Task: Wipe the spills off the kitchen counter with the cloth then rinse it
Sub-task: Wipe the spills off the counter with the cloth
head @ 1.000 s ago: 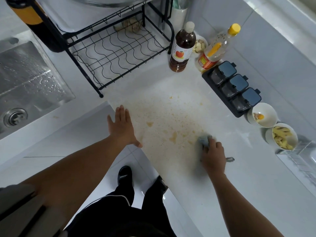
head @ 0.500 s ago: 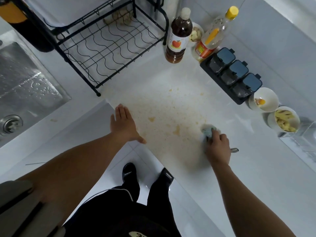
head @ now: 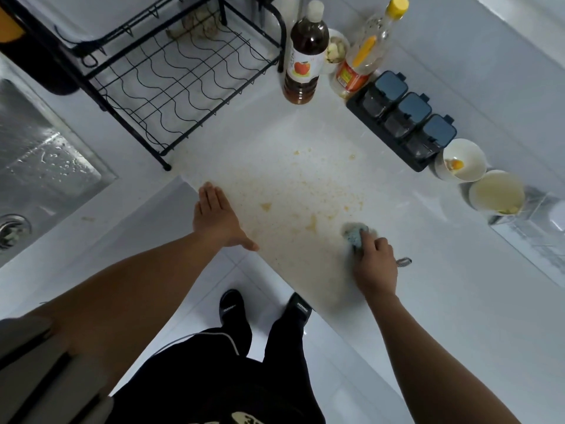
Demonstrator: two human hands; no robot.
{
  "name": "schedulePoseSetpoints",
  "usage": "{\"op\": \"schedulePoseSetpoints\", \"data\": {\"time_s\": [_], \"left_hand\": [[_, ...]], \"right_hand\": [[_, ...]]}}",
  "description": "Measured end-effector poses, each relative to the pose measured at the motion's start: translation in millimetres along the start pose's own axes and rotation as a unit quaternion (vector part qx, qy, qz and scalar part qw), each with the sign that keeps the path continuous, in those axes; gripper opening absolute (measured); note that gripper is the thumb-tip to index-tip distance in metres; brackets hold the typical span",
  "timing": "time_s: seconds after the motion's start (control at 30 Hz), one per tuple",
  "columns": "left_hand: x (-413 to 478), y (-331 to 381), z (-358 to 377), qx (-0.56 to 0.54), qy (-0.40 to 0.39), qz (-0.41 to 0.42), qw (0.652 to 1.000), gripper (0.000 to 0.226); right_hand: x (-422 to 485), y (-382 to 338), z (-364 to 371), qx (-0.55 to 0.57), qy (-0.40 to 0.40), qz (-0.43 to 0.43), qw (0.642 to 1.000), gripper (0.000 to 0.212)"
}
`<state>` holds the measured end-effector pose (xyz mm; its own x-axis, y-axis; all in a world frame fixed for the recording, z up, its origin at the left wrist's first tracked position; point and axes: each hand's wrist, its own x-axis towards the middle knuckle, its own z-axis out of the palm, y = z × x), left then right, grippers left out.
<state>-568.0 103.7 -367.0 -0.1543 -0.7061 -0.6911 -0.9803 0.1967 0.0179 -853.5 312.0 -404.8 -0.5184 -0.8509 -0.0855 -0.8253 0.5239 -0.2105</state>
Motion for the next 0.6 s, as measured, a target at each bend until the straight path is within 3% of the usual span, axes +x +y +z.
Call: {"op": "schedulePoseSetpoints", "data": {"time_s": [0.03,0.13,0.27,0.37,0.4,0.5,0.53,0.6], "left_hand": [[-0.5,-0.5,0.2,-0.002,-0.002,-0.001,1.0,0.178],[-0.5,-0.5,-0.2,-0.001,-0.009,-0.003,1.0,0.179],[-0.8,0.4,-0.9,-0.008,-0.016,-0.006,1.0,0.179],[-0.3,2.4,-1.4,-0.01,-0.021,-0.01,1.0,0.179],[-0.1,3.2,-2.1,-0.011,-0.024,-0.01,1.0,0.179],[-1.0,2.2,-2.3,-0.018,-0.024,-0.011,0.999,0.179],[-2.0,1.5,-2.3,-0.02,-0.025,-0.012,0.999,0.179],[-2.5,1.7,-3.0,-0.02,-0.027,-0.012,0.999,0.179]], "right_hand": [[-2.8,-4.5,1.8,-0.005,0.007,-0.006,1.0,0.043],[-7.5,-3.9,1.9,-0.033,-0.017,-0.156,0.987,0.044],[-9.0,-7.4,0.7,0.005,0.011,0.019,1.0,0.042],[-23.9,-15.5,5.4,-0.038,-0.017,-0.147,0.988,0.044],[-25.5,-13.0,4.8,-0.029,-0.035,-0.143,0.989,0.044],[-29.1,-17.3,3.3,0.022,-0.003,0.053,0.998,0.045],[-34.1,-24.5,5.5,0.008,0.0,0.035,0.999,0.046],[-42.8,-32.2,9.6,-0.029,-0.016,-0.137,0.99,0.047]]}}
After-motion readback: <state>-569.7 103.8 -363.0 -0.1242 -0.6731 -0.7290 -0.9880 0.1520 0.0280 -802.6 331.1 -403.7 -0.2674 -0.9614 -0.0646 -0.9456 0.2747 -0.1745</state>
